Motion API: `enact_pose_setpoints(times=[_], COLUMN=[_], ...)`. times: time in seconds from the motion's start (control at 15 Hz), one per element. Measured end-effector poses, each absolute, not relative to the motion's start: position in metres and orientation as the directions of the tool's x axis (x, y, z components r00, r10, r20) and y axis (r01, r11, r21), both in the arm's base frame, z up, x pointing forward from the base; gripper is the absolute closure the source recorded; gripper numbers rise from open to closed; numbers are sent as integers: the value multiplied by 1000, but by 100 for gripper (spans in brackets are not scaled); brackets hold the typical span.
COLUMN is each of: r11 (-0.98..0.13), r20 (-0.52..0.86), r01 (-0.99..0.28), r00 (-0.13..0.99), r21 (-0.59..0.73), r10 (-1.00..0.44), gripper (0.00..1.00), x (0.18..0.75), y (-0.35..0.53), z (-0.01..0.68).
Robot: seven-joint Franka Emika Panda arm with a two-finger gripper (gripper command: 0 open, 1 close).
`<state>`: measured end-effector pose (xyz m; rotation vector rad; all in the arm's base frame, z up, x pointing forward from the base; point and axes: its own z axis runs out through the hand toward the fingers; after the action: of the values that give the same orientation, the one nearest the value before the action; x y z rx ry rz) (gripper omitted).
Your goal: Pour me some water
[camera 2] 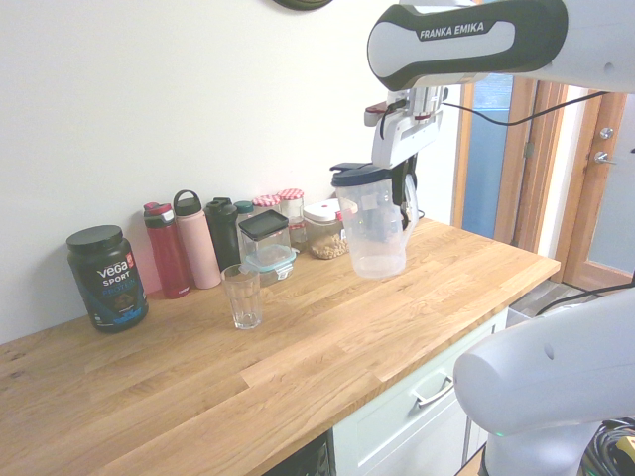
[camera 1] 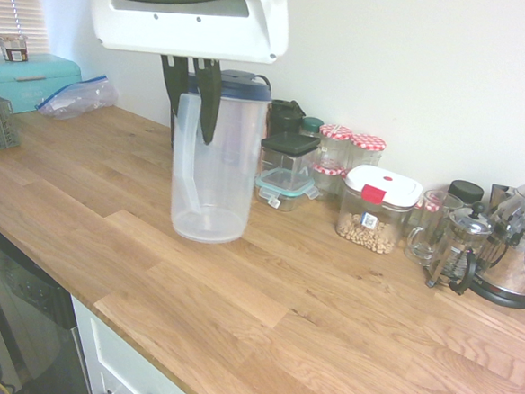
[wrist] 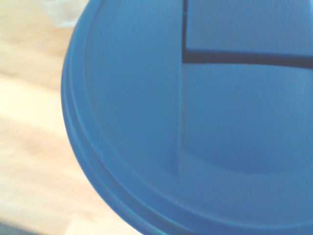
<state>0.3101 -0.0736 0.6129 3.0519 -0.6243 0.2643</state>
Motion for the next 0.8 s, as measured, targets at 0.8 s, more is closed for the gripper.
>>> enact_pose_setpoints(times=[0.8], r11=[-941], r20=[7], r01=[-2], r00=[1000], r21=[338], r10=[0], gripper=[100], x=[412], y=[36], z=[583])
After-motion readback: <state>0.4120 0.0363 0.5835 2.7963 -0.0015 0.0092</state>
